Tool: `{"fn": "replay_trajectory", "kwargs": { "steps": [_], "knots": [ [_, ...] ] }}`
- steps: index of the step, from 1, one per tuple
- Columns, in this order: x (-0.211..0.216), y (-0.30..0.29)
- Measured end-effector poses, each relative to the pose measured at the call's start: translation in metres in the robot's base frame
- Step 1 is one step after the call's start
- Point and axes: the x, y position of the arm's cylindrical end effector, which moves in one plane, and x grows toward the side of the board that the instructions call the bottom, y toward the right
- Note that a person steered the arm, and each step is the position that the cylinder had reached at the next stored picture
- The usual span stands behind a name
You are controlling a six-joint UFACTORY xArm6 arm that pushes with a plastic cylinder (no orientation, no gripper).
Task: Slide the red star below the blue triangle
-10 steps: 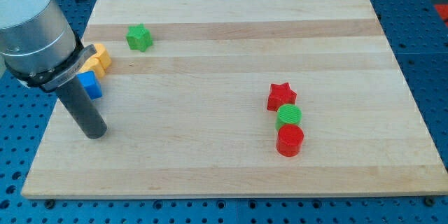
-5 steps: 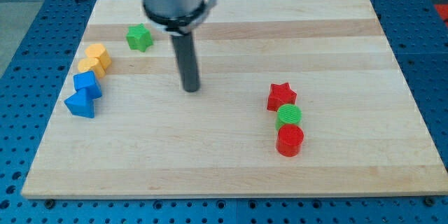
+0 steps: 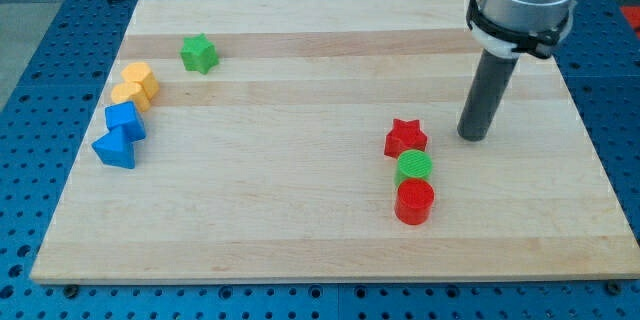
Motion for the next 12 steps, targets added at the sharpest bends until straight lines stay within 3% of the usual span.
{"fn": "replay_trajectory", "kwargs": {
  "steps": [3, 8, 10, 12],
  "knots": [
    [0.012, -0.048],
    [0.01, -0.212],
    [-0.006, -0.224],
    [0.009, -0.266]
  ]
}}
